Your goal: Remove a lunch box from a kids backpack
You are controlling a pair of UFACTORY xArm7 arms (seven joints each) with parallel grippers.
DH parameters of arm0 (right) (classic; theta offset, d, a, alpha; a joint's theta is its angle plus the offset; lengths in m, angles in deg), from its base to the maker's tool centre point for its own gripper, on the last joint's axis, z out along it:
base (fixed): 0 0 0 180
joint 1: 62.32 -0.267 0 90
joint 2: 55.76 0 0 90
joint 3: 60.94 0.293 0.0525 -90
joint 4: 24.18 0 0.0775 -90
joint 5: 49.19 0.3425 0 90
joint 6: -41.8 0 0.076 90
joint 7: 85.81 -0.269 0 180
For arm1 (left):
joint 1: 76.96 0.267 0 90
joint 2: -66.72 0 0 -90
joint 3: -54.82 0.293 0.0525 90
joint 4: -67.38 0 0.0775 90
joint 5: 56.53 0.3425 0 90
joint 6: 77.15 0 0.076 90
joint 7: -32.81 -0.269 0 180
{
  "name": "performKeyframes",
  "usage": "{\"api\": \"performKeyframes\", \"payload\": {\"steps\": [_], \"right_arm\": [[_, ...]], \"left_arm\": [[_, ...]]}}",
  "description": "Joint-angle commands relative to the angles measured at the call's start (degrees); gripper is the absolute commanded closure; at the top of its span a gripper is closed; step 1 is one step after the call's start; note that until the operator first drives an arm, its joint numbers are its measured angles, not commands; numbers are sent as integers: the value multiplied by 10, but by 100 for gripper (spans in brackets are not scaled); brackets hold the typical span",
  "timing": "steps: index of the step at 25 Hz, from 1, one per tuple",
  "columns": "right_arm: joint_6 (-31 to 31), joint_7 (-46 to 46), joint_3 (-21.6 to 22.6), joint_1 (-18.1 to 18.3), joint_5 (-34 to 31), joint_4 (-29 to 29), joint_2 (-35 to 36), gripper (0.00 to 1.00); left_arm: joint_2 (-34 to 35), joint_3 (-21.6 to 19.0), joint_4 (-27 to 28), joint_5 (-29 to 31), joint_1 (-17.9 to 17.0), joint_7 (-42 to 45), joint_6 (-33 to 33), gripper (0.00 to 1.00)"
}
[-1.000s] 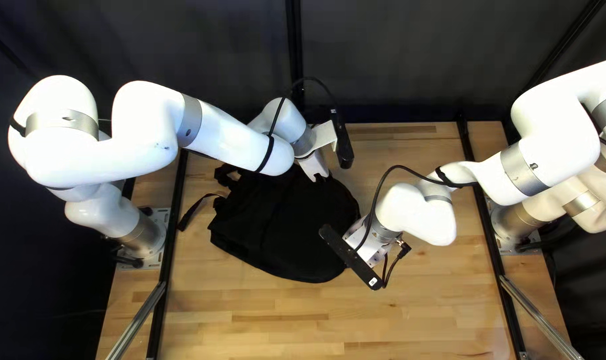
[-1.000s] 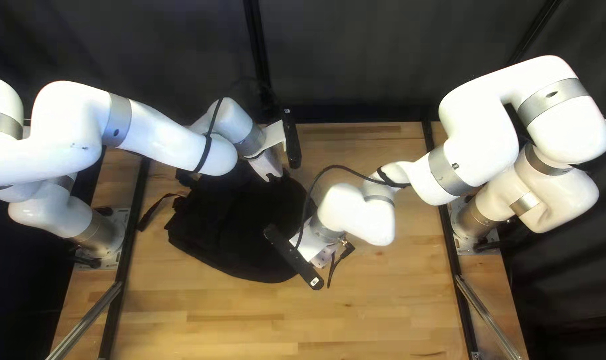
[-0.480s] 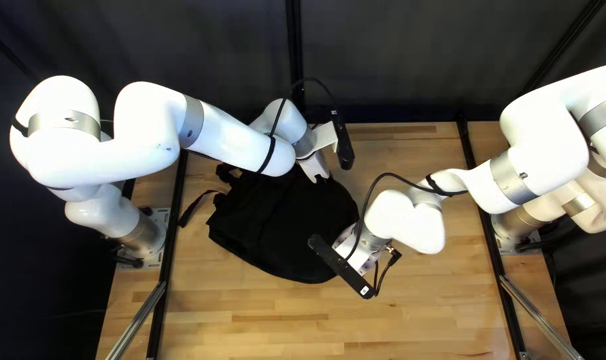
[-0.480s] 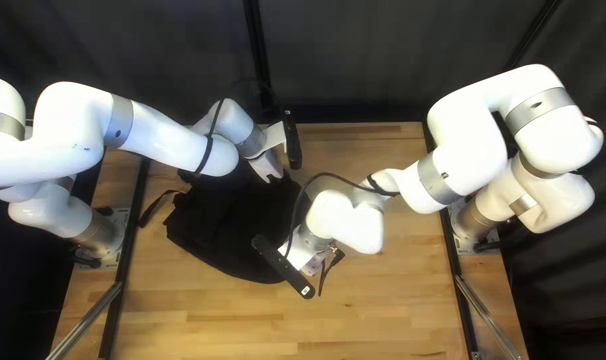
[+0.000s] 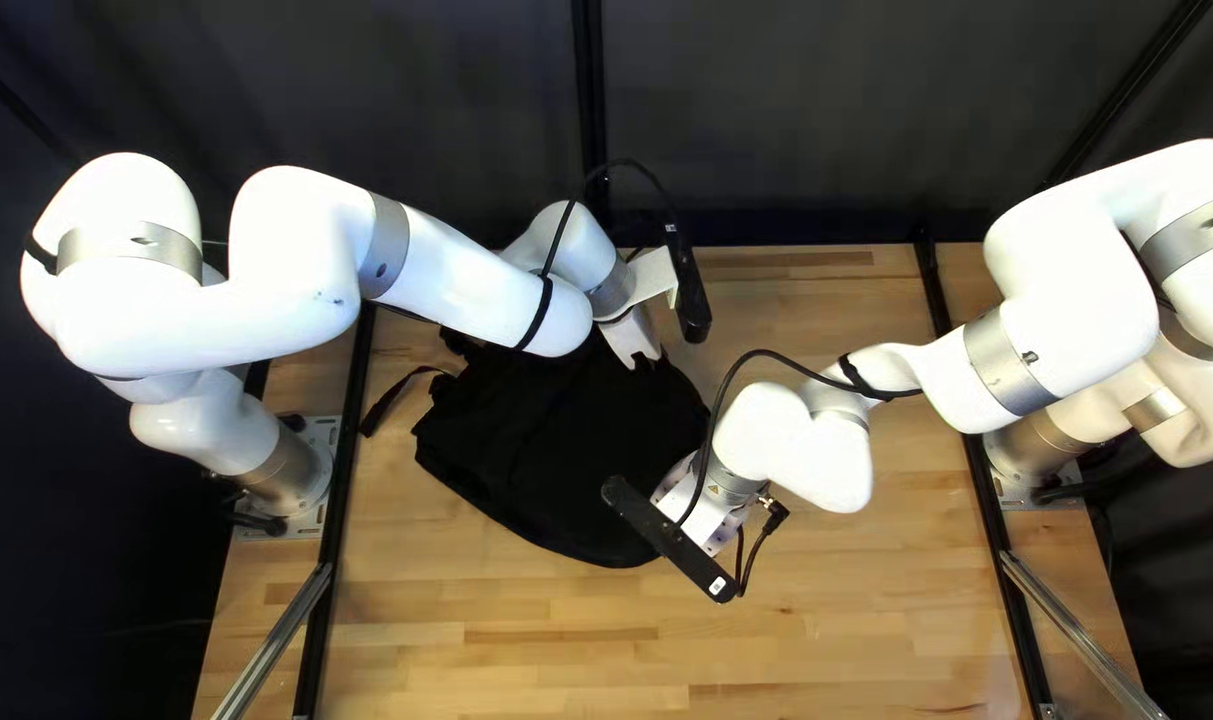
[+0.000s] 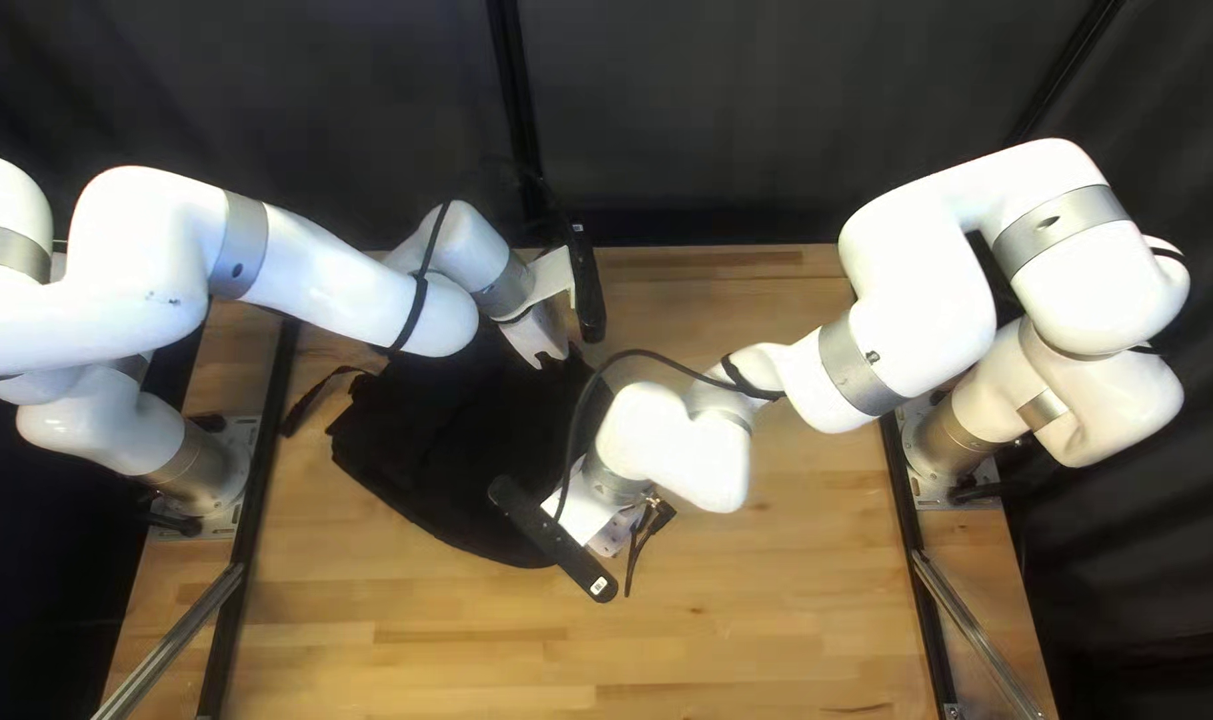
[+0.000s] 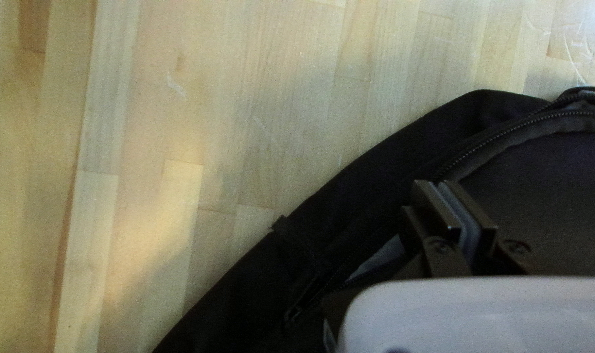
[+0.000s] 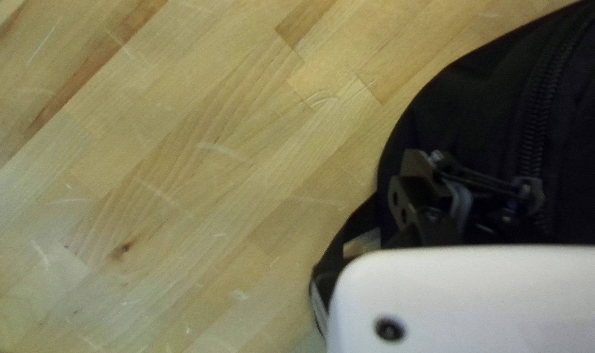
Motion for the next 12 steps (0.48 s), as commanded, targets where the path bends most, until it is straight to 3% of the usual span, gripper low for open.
{"api": "performKeyframes", "payload": {"steps": [1,7,12], "right_arm": [[15,-11,-6,-6,-15,-4,-8,0],[35,-114,-39,-48,-124,33,-61,0],[46,-257,-49,-61,-269,105,-146,0]], "left_arm": [[9,2,-2,12,-6,16,14,0],[93,6,-40,135,-25,134,73,0],[209,-36,-118,246,-16,245,112,0]]}}
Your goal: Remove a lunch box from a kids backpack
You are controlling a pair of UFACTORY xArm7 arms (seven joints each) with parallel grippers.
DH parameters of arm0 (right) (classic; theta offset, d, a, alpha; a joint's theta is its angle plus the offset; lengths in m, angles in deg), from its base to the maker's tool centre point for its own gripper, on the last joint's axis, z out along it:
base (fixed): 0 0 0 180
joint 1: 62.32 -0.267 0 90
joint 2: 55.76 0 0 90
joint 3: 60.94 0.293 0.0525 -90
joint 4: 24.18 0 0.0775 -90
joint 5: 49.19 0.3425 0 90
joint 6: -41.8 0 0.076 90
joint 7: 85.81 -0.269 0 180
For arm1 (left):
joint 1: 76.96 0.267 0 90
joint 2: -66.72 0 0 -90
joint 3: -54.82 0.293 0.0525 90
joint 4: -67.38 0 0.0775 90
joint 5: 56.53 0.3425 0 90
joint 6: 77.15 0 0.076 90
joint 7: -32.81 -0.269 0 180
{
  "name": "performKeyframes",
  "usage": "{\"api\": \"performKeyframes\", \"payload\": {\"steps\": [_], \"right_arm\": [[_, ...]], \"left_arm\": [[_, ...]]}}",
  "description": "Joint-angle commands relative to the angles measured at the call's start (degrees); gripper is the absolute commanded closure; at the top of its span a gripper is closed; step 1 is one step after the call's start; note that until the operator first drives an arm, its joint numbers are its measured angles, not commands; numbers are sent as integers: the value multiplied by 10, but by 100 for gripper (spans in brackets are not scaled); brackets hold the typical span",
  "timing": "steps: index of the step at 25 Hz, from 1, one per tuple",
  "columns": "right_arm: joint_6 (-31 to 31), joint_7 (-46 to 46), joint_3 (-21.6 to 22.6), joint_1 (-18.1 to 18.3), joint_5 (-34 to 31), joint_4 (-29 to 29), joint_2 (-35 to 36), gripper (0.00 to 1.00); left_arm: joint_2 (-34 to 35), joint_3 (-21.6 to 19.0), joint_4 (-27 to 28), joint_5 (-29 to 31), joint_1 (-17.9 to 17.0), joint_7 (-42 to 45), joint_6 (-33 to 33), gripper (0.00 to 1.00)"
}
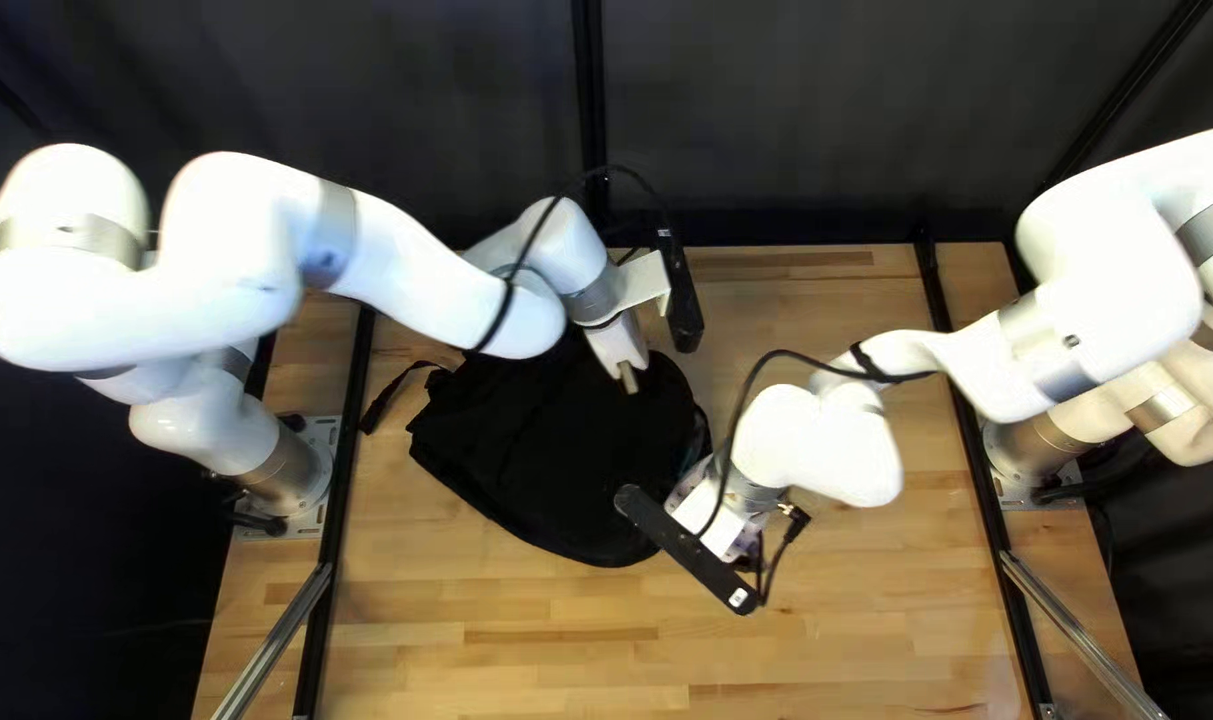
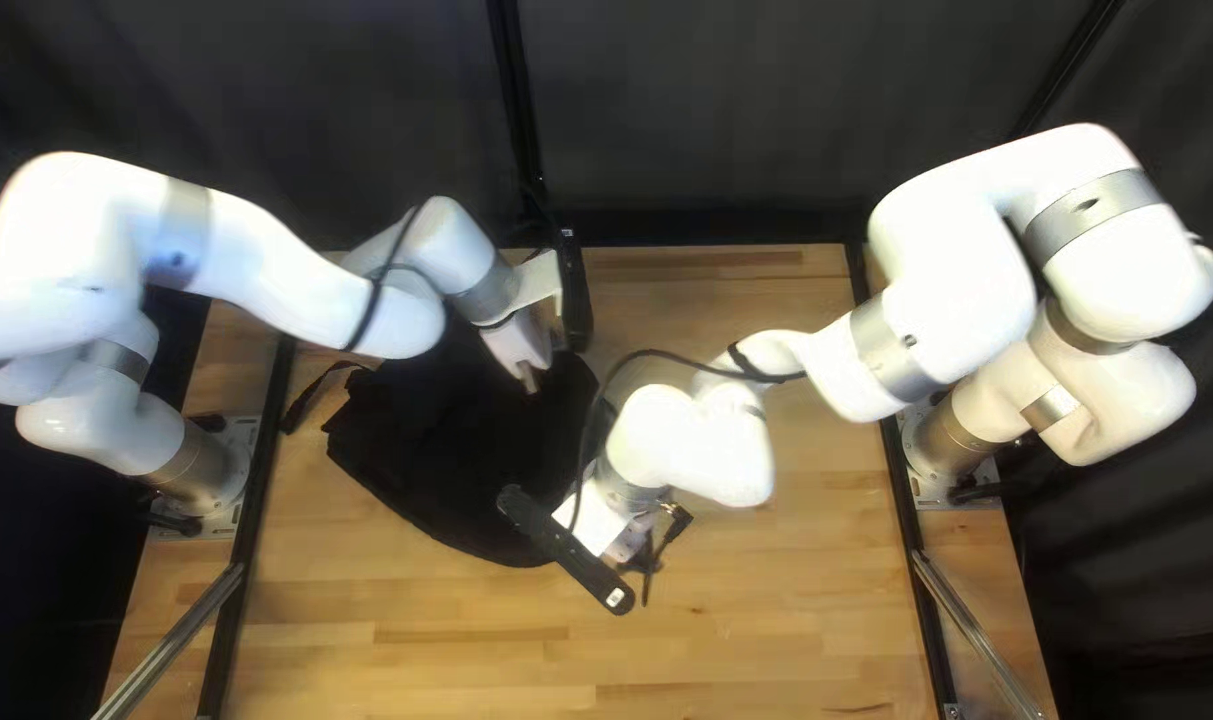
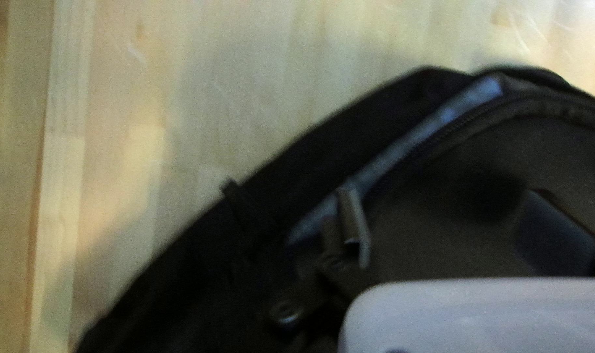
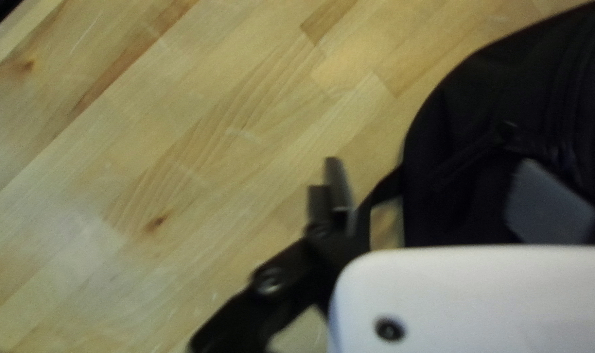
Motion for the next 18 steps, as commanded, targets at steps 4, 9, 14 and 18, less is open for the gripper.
{"api": "performKeyframes", "payload": {"steps": [4,9,14,18], "right_arm": [[43,-199,3,1,-201,74,-111,0],[67,-259,8,33,-283,128,-182,0],[58,-246,-25,93,-338,206,-257,0],[38,-207,-68,123,-345,217,-260,0]], "left_arm": [[144,-59,-87,123,15,125,67,0],[215,-107,-161,149,14,187,60,0],[240,-210,-205,154,-21,301,44,0],[176,-278,-154,159,-55,368,52,0]]}}
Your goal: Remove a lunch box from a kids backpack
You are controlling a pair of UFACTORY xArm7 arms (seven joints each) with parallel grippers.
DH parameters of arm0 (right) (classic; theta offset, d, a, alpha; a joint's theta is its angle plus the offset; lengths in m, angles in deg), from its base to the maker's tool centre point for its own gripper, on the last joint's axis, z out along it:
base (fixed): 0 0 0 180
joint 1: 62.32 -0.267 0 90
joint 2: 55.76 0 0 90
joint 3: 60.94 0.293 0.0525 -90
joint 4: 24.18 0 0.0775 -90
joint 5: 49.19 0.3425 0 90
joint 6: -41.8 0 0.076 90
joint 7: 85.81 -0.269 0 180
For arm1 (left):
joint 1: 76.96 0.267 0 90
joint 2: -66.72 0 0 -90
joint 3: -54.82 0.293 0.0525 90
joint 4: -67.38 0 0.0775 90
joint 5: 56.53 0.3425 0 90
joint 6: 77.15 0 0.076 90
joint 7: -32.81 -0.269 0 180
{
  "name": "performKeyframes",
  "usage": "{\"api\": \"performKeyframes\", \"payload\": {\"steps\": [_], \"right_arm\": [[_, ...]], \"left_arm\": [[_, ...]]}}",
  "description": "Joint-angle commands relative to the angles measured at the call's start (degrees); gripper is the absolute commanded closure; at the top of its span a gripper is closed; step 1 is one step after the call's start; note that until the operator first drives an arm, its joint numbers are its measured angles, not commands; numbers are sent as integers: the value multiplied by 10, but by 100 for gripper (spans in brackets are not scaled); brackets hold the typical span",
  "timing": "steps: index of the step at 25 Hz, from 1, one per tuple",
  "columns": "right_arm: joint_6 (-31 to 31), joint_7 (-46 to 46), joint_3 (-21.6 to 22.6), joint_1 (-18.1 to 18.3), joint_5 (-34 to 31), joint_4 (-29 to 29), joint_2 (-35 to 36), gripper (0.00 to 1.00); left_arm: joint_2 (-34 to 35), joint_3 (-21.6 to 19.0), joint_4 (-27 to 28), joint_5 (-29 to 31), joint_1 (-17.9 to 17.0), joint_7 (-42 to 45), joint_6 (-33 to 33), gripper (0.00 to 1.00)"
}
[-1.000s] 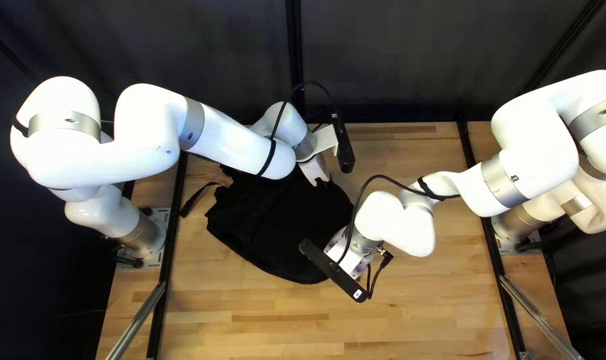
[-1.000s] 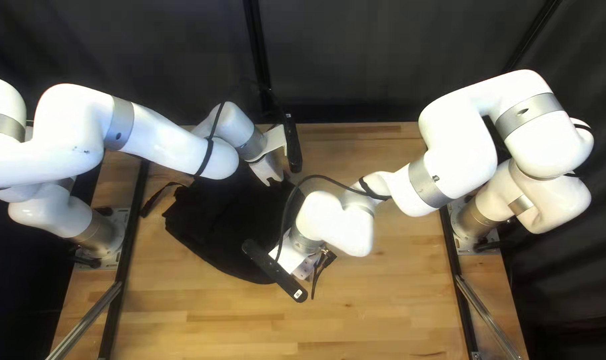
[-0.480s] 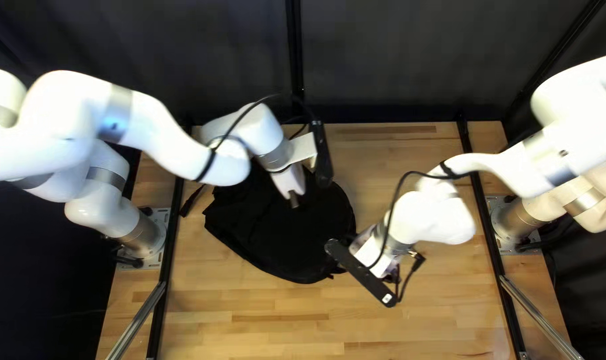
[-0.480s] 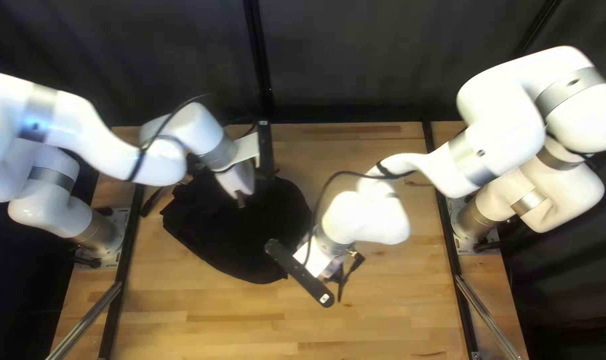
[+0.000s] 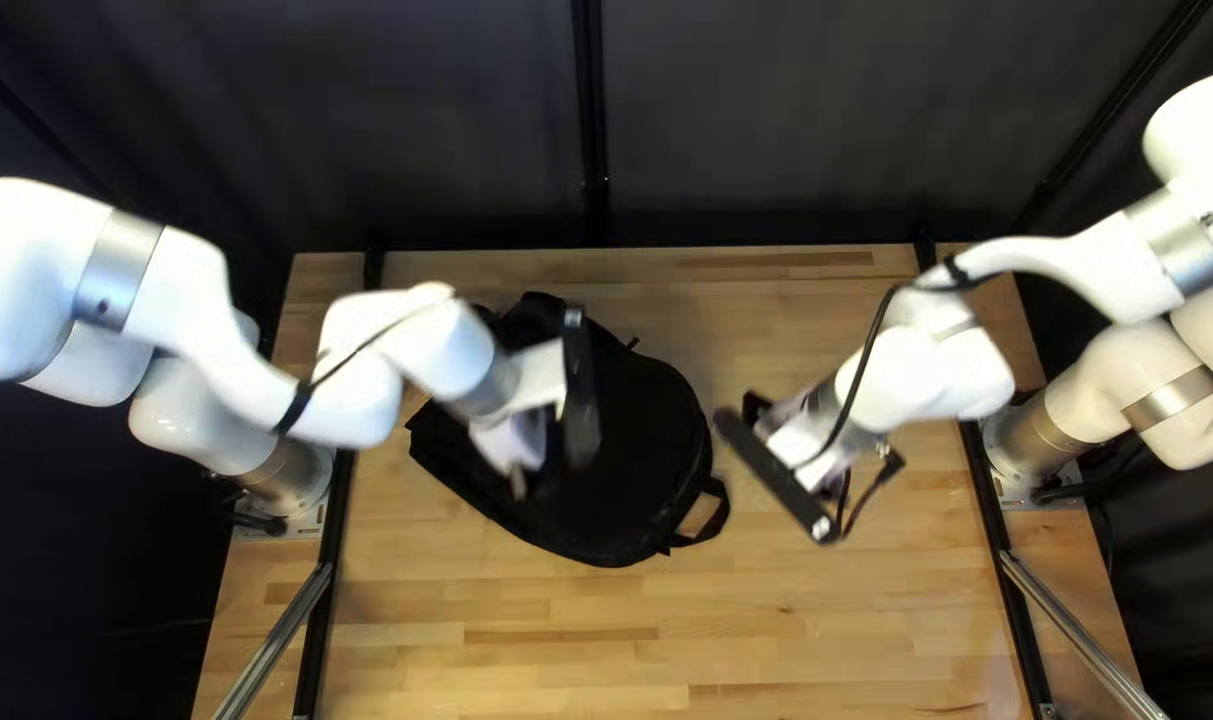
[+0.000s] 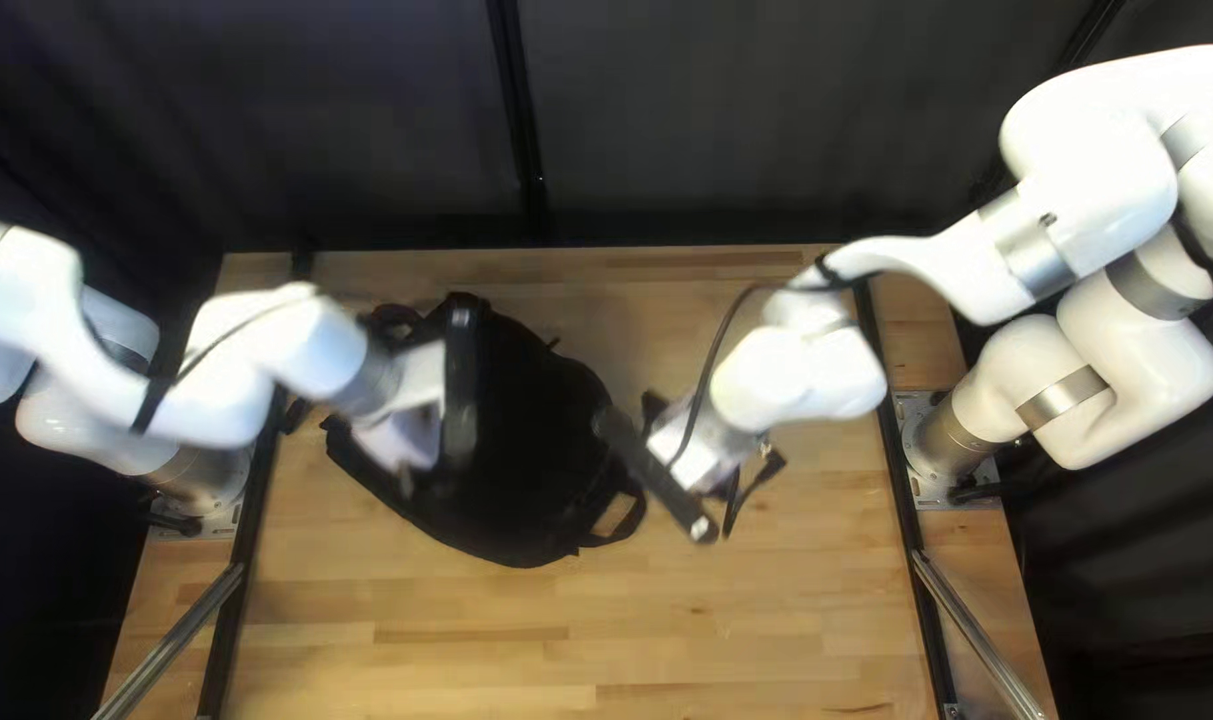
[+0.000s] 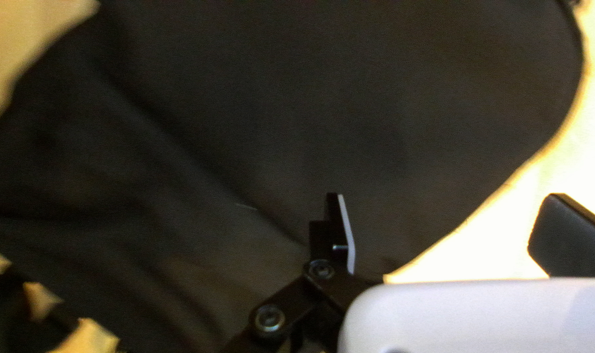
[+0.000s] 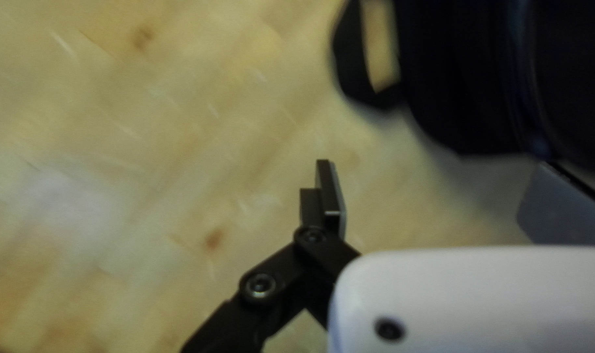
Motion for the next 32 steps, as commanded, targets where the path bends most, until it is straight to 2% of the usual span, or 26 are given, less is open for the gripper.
{"api": "performKeyframes", "payload": {"steps": [1,3,6,10,11,15,17,18,23,24,25,29,31,32], "right_arm": [[-28,52,-56,32,-3,9,5,0],[-44,86,-83,28,20,0,26,0],[-52,144,-114,13,75,-31,64,0],[-44,188,-126,1,113,-57,85,0],[-18,218,-127,-9,152,-112,118,0],[12,321,-128,4,249,-189,185,0],[80,364,-102,37,308,-316,263,0],[129,376,-88,57,331,-404,312,0],[279,405,-55,136,383,-662,454,0],[294,408,-53,144,387,-681,465,2],[294,412,-53,145,391,-676,464,2],[260,410,-59,131,394,-599,426,0],[262,404,-61,130,393,-599,425,0],[262,404,-61,130,393,-599,425,0]], "left_arm": [[-85,-79,66,10,-45,74,10,0],[-134,-91,106,17,-54,75,17,0],[-246,-101,205,34,-64,43,48,0],[-329,-108,289,67,-76,15,68,0],[-355,-109,317,78,-80,5,75,0],[-431,-108,408,101,-88,-27,110,0],[-464,-108,452,108,-88,-49,131,0],[-469,-109,460,109,-88,-54,136,0],[-460,-117,473,107,-94,-60,179,0],[-449,-120,473,104,-97,-53,198,0],[-445,-120,474,103,-98,-50,212,0],[-392,-126,471,81,-97,-28,311,0],[-336,-132,451,62,-102,8,373,0],[-336,-132,451,62,-102,8,373,0]]}}
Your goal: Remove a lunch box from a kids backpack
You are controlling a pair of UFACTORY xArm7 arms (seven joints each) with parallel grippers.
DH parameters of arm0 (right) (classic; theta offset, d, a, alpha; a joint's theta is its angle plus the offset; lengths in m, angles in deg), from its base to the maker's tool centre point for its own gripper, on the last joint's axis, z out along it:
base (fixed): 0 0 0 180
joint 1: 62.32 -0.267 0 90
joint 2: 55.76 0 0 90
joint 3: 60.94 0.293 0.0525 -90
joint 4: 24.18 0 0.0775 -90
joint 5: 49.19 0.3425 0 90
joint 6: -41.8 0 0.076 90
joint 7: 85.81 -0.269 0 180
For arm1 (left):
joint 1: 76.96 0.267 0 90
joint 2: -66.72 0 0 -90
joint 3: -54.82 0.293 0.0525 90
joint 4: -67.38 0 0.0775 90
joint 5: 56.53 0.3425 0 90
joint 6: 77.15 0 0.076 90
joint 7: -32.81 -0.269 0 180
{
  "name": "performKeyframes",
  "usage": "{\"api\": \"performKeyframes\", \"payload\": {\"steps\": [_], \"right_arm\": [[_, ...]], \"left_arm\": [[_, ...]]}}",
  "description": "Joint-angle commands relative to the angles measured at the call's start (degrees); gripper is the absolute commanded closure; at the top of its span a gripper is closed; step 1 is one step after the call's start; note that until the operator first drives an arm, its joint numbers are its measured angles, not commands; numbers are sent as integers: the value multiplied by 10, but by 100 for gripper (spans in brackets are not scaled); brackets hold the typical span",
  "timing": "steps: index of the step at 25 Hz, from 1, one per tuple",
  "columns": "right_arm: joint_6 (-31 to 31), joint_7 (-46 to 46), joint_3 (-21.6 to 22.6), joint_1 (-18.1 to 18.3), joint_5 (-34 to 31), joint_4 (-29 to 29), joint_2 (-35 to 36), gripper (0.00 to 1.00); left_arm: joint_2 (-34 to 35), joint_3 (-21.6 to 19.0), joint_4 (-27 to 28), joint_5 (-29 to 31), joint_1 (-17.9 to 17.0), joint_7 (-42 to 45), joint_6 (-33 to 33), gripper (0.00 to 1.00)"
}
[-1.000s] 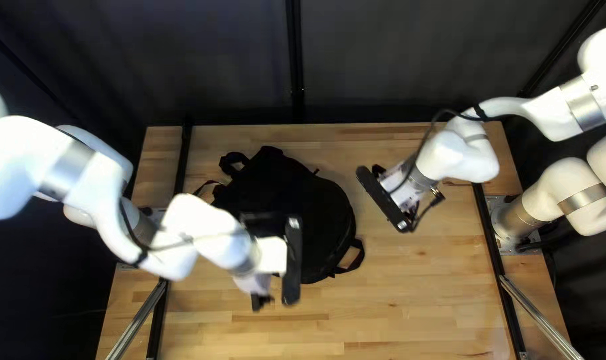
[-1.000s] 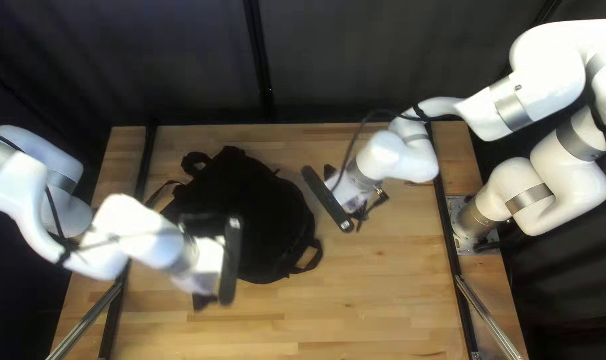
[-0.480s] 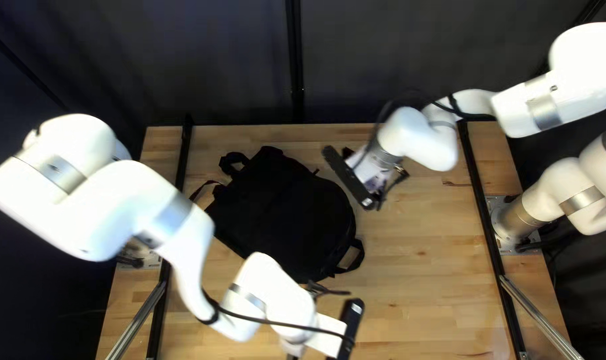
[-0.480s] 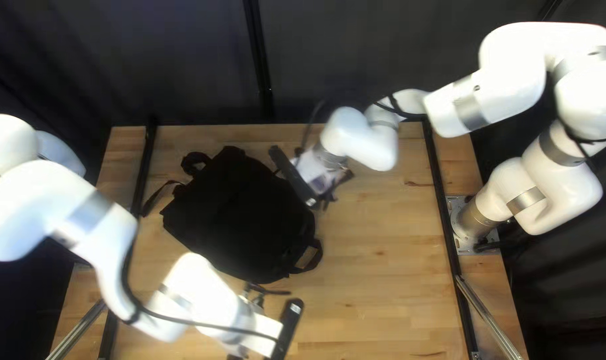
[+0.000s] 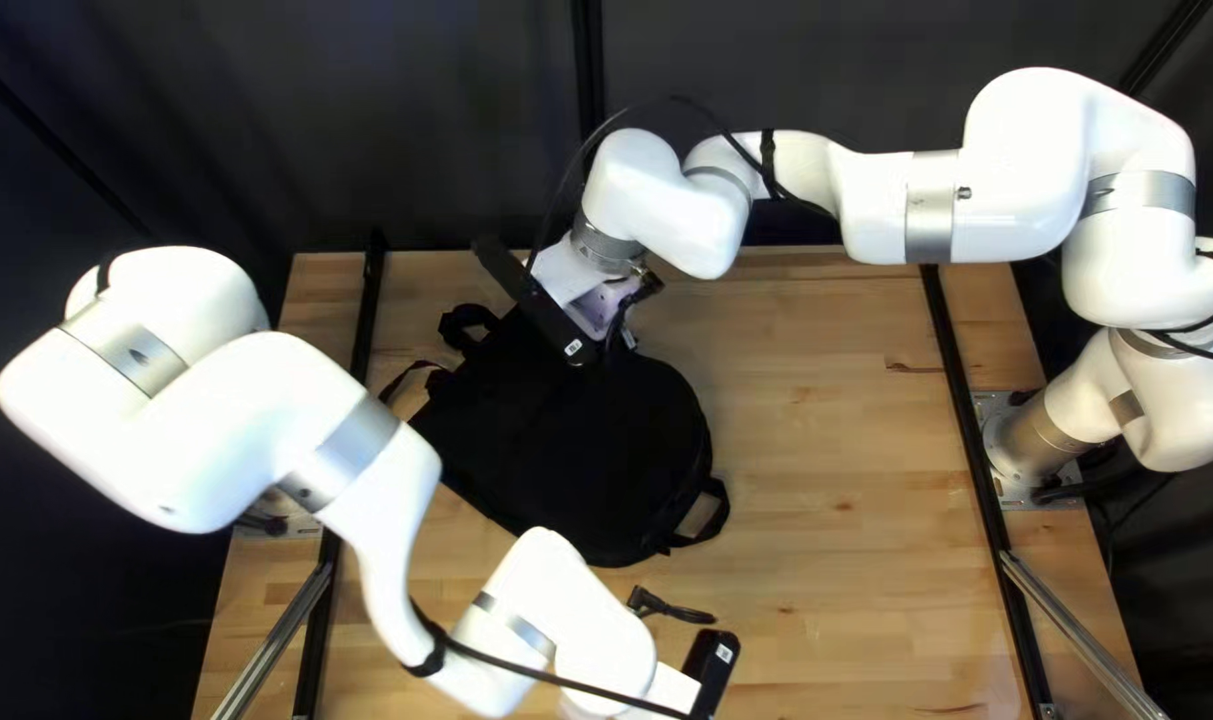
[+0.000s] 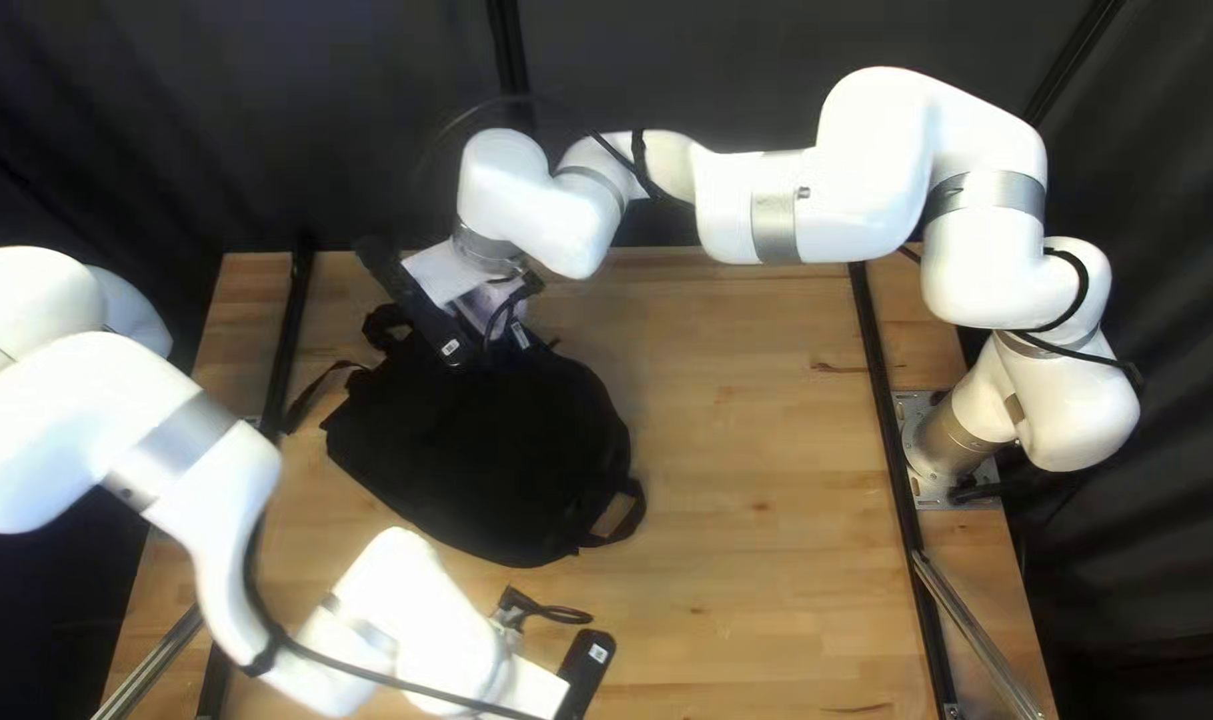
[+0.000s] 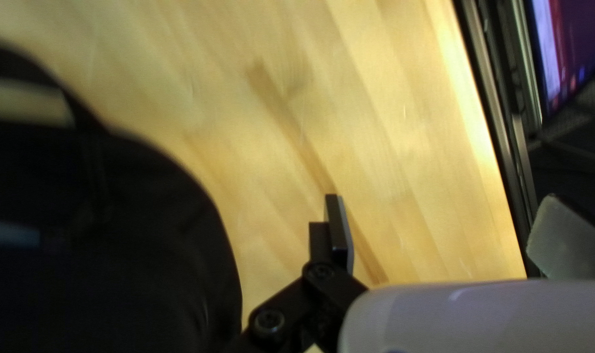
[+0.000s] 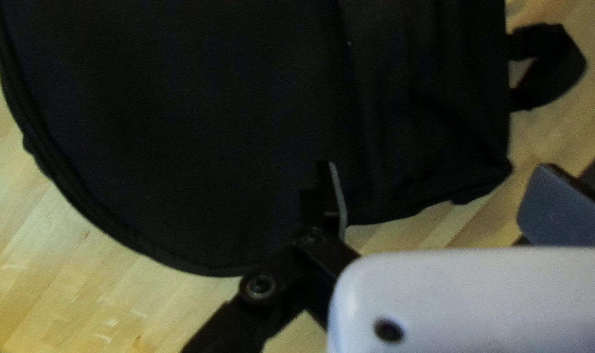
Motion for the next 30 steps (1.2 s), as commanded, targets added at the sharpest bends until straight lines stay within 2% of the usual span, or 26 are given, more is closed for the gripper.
{"api": "performKeyframes", "payload": {"steps": [1,8,13,14,15,16,17,19,22,25,30], "right_arm": [[-11,-1,-2,-1,5,25,-11,0],[-11,-1,-2,-1,5,25,-11,0],[-51,41,-14,-9,-23,142,-78,0],[-72,48,-16,-13,-28,191,-104,0],[-111,57,-19,-19,-35,264,-139,0],[-189,77,-24,-22,-42,400,-197,0],[-222,92,-25,-21,-39,453,-214,0],[-249,112,-24,-16,-28,498,-223,0],[-279,142,-20,-9,-4,543,-226,0],[-285,152,-21,-8,-1,555,-227,0],[-278,126,-27,-9,-46,553,-242,0]], "left_arm": [[70,-10,-21,-28,-5,43,83,0],[70,-10,-21,-28,-5,43,83,0],[70,-10,-21,-28,-5,43,83,0],[70,-10,-21,-28,-5,43,83,0],[70,-10,-21,-28,-5,43,83,0],[70,-10,-21,-28,-5,43,83,0],[70,-10,-21,-28,-5,43,83,0],[70,-10,-21,-28,-5,43,83,0],[70,-10,-21,-28,-5,43,83,0],[70,-10,-21,-28,-5,43,83,0],[70,-10,-21,-28,-5,43,83,0]]}}
